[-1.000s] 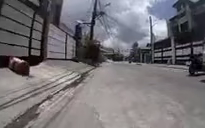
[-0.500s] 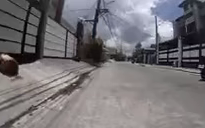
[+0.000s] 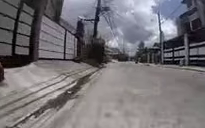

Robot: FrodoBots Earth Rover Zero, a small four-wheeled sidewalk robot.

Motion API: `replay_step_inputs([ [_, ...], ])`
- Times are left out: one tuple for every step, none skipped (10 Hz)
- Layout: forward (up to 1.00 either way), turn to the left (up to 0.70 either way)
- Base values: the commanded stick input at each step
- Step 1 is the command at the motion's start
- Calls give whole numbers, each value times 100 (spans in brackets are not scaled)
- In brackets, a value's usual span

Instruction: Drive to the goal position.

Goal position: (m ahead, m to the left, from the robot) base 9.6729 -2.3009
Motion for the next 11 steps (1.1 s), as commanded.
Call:
replay_step_inputs([
  [100,0],
  [100,0],
  [100,0],
  [100,0],
  [100,-1],
  [100,-13],
  [100,-24],
  [100,-36],
  [100,-36],
  [100,-28],
  [100,0],
])
